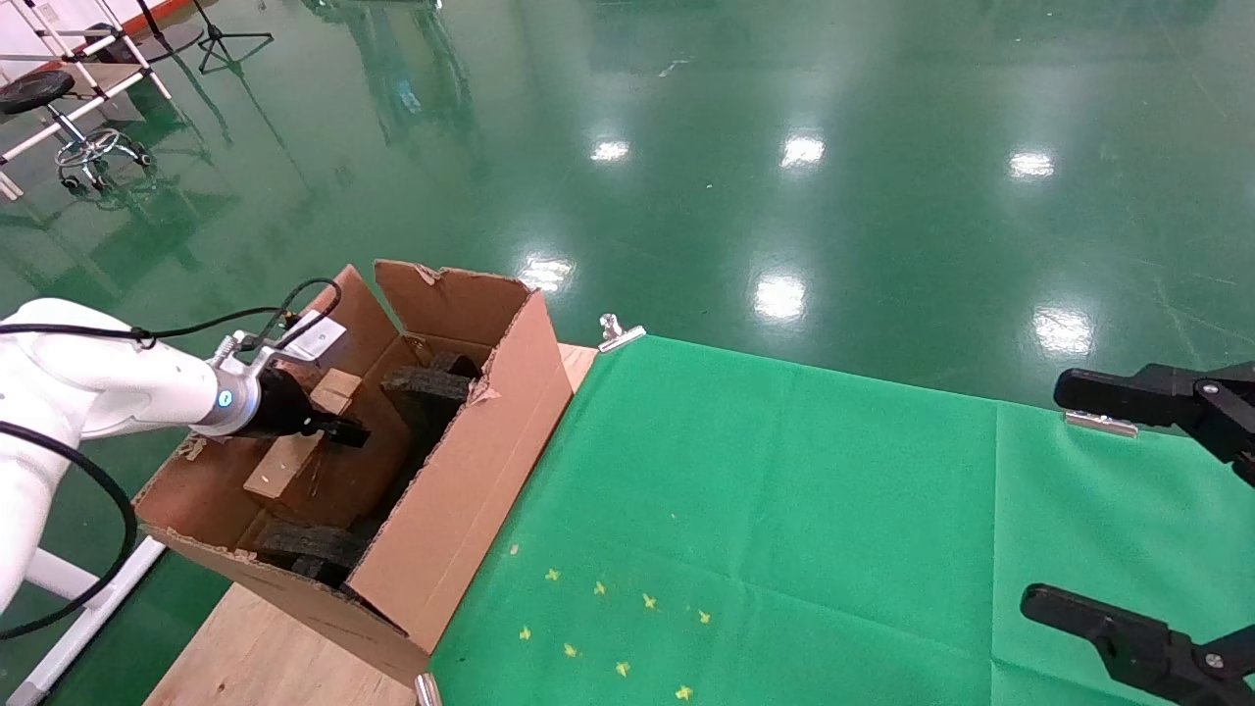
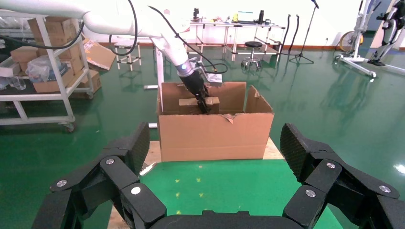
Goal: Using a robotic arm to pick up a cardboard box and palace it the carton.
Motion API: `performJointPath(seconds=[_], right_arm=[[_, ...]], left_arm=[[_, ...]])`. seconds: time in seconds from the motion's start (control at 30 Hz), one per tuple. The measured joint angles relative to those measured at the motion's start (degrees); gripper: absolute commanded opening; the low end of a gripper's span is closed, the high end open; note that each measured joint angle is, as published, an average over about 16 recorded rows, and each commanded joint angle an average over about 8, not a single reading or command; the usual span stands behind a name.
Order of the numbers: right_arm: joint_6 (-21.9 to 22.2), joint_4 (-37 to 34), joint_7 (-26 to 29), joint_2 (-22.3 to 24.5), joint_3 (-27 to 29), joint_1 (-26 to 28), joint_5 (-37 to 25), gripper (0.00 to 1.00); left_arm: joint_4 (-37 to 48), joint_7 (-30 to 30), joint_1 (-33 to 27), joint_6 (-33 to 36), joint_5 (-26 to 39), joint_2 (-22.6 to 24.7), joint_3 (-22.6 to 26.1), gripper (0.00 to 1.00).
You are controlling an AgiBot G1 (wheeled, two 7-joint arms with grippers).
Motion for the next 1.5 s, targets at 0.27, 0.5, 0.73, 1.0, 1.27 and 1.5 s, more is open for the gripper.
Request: performJointPath(seconds=[0.27,0.5,0.73,1.0,1.27,1.5], right_arm=[[0.0,0.0,0.0,0.0,0.0,0.0,0.0,1.00],[0.0,0.0,0.0,0.0,0.0,0.0,0.0,1.00],[0.0,0.0,0.0,0.0,0.0,0.0,0.0,1.00],[0.0,0.0,0.0,0.0,0.0,0.0,0.0,1.00],[0.0,0.0,0.0,0.0,0.0,0.0,0.0,1.00],[0.0,0.0,0.0,0.0,0.0,0.0,0.0,1.00]], left_arm=[[0.0,0.0,-0.1,0.4,0.2,-0.1,0.1,1.00],[-0.1,0.2,-0.4,0.8,0.1,-0.4,-0.1,1.00],[-1.8,1.5,-1.8,3.1,-1.7,-2.0,-1.4,1.00],[-6.1,4.1,-5.3,9.8,-6.2,-6.4,-4.4,1.00],[-9.5,5.5,-8.2,15.8,-9.6,-10.0,-6.6,1.00],[-11.6,5.6,-8.0,17.7,-11.3,-10.9,-7.5,1.00]])
